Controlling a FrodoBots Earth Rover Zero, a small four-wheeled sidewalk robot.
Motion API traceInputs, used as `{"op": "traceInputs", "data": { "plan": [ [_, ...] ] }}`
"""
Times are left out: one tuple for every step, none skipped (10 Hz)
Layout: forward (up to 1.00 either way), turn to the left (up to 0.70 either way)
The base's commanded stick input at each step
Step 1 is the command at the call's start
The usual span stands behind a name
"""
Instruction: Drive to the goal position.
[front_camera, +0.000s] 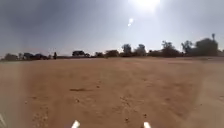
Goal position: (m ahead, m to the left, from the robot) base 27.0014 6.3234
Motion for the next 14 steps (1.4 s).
{"op": "traceInputs", "data": {
  "plan": [
    [0.7, 0.0],
    [0.7, 0.0],
    [0.7, 0.0],
    [0.7, 0.0],
    [0.7, 0.0],
    [0.7, 0.0],
    [0.7, 0.0],
    [0.7, 0.0],
    [0.7, 0.0],
    [0.7, 0.0],
    [0.7, 0.0],
    [0.7, 0.0],
    [0.7, 0.0],
    [0.7, 0.0]
  ]
}}
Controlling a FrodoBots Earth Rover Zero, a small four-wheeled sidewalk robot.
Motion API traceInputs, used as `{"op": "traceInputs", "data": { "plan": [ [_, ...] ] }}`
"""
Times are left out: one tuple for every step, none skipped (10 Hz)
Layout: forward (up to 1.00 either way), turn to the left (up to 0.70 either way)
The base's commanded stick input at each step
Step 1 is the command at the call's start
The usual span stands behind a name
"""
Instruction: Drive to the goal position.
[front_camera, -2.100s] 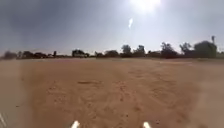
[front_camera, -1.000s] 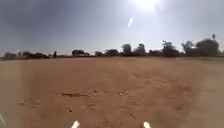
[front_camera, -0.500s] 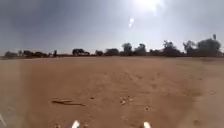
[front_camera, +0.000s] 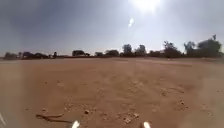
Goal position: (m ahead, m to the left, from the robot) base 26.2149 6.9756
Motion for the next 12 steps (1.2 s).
{"op": "traceInputs", "data": {
  "plan": [
    [0.7, 0.0],
    [0.7, 0.0],
    [0.7, 0.0],
    [0.7, 0.0],
    [0.7, 0.0],
    [0.7, 0.0],
    [0.7, 0.0],
    [0.7, 0.0],
    [0.7, 0.0],
    [0.7, 0.0],
    [0.7, 0.0],
    [0.7, 0.0]
  ]
}}
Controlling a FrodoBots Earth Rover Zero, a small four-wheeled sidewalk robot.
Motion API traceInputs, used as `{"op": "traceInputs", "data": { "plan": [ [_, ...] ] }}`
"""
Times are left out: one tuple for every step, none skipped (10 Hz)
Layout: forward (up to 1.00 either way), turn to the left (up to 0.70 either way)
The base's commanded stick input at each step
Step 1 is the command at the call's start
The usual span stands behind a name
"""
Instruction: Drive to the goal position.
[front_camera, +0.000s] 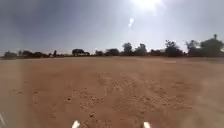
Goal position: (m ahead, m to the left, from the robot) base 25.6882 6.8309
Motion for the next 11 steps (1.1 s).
{"op": "traceInputs", "data": {
  "plan": [
    [0.7, 0.0],
    [0.7, 0.0],
    [0.7, 0.0],
    [0.7, 0.0],
    [0.7, 0.0],
    [0.7, 0.0],
    [0.7, 0.0],
    [0.7, 0.0],
    [0.7, 0.0],
    [0.7, 0.0],
    [0.7, 0.0]
  ]
}}
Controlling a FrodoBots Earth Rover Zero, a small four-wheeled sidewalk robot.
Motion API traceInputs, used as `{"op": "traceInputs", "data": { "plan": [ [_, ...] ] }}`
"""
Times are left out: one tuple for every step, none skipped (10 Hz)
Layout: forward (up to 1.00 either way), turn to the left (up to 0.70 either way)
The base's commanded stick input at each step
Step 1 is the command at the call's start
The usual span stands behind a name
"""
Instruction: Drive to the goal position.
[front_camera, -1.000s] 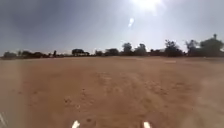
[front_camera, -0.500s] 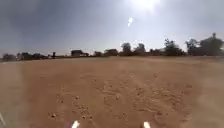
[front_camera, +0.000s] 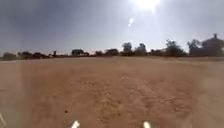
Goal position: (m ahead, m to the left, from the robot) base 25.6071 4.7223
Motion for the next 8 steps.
{"op": "traceInputs", "data": {
  "plan": [
    [0.7, 0.0],
    [0.7, 0.0],
    [0.7, 0.0],
    [0.7, 0.0],
    [0.7, 0.0],
    [0.7, 0.0],
    [0.7, 0.0],
    [0.7, 0.0]
  ]
}}
